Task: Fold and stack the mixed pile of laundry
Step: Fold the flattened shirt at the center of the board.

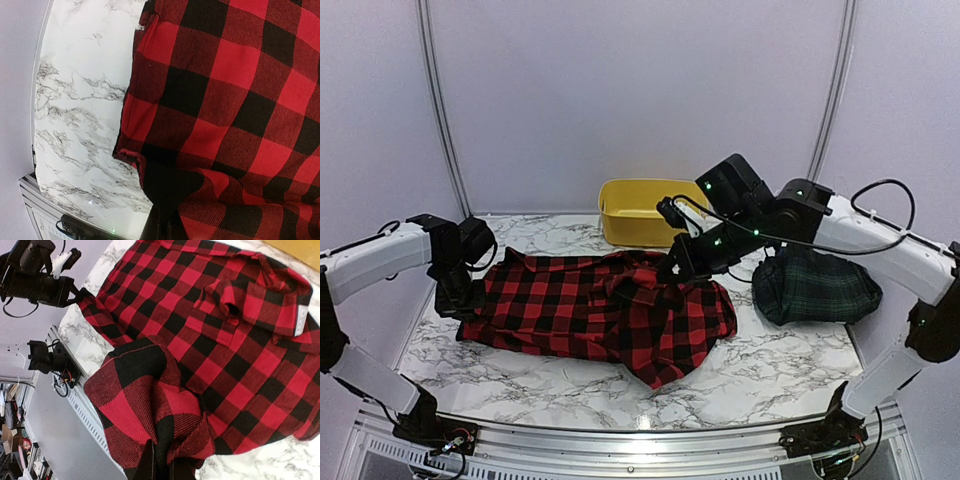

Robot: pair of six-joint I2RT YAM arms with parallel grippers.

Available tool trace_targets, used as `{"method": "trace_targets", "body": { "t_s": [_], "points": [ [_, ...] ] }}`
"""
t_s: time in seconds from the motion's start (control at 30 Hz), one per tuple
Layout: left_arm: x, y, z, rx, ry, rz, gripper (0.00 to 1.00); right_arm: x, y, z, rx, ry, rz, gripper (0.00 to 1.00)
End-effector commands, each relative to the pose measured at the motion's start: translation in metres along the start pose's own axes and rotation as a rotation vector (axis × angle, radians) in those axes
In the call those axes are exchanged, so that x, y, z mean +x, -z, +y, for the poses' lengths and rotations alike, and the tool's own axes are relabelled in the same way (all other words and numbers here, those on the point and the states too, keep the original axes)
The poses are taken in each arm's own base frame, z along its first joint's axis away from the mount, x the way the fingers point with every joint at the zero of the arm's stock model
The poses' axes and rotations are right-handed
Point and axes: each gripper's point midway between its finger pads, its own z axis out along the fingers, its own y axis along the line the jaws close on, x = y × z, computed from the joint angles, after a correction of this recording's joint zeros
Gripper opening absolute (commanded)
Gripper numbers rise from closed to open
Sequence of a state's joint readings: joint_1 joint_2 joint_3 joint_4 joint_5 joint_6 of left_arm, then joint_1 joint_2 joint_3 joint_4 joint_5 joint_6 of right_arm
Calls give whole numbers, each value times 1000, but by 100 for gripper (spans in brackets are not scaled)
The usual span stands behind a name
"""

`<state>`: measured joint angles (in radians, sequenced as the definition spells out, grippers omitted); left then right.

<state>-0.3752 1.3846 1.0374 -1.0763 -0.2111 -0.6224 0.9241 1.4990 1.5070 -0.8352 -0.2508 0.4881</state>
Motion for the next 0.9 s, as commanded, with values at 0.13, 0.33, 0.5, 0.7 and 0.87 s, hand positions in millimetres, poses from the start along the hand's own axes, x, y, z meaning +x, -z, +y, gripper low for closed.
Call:
{"method": "trace_targets", "body": {
  "t_s": [0.13,0.33,0.5,0.7,0.87],
  "points": [
    [-49,-18,-11,-4,-22,-14,0,-61,-42,-14,-17,144,6,0],
    [-62,-39,-10,-26,-8,13,0,-102,-66,-35,79,194,-26,0],
    [-63,-54,-4,-27,34,31,6,-132,-67,-68,191,121,-98,2],
    [-65,-62,9,-33,108,42,33,-133,-50,-79,252,87,-121,57],
    [-86,-30,7,73,144,-79,87,-75,-9,-78,224,74,-120,68]
  ]
}}
